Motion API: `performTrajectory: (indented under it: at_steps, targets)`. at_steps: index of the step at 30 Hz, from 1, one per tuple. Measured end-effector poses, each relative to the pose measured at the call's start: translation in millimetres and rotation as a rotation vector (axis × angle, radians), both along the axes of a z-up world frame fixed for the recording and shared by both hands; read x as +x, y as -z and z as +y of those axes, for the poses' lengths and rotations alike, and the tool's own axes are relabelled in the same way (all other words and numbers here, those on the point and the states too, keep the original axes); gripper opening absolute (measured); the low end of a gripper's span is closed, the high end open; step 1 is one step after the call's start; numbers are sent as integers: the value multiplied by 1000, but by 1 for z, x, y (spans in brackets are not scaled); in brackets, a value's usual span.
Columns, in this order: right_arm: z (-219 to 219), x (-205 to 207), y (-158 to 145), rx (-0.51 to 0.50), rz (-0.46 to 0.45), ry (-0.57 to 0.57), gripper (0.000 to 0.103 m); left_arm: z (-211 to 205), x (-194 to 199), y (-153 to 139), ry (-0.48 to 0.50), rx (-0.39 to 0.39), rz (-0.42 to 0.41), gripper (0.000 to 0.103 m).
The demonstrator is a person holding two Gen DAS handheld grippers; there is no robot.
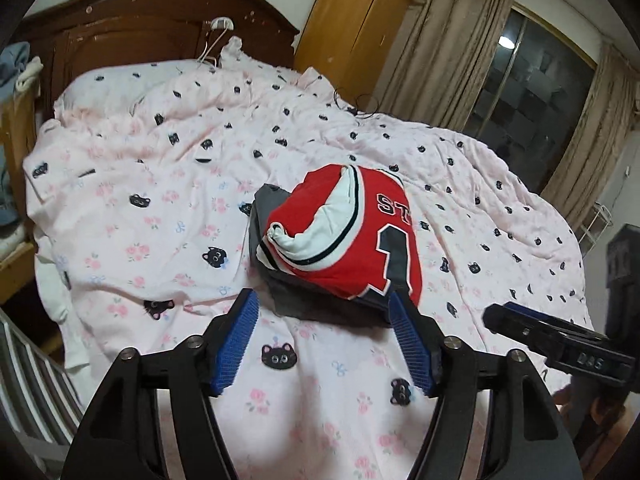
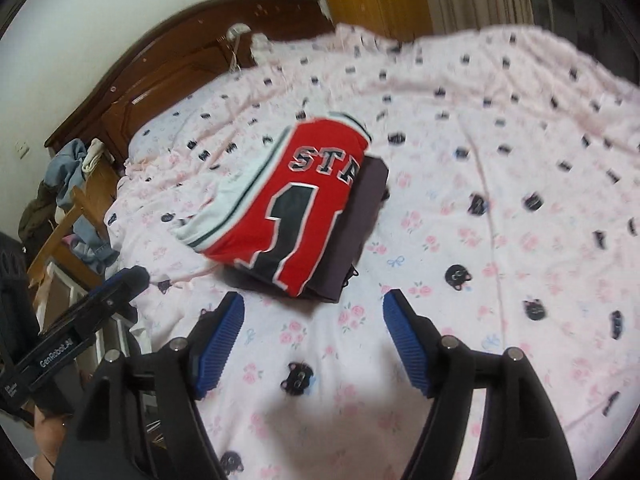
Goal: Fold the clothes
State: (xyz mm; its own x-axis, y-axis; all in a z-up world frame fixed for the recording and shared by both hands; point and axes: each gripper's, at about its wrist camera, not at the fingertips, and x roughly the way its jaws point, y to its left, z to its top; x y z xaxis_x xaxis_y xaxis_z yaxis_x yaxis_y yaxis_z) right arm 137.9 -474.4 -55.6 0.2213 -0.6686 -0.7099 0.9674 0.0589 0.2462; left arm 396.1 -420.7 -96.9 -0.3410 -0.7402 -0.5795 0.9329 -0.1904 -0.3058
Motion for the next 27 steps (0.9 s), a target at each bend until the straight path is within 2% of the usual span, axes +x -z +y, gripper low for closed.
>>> performTrajectory:
  at_steps: [10, 22, 27]
  targets:
    - [80, 20, -26, -132, 79, 47, 79, 56, -4, -18, 19, -119, -101, 70]
    - [133, 22, -38, -227, 15, 24, 79, 76, 14, -19, -56, -133, -142, 70]
    - [138, 32, -43, -242, 31, -7, 79, 79, 14, -21, -73, -158, -165, 70]
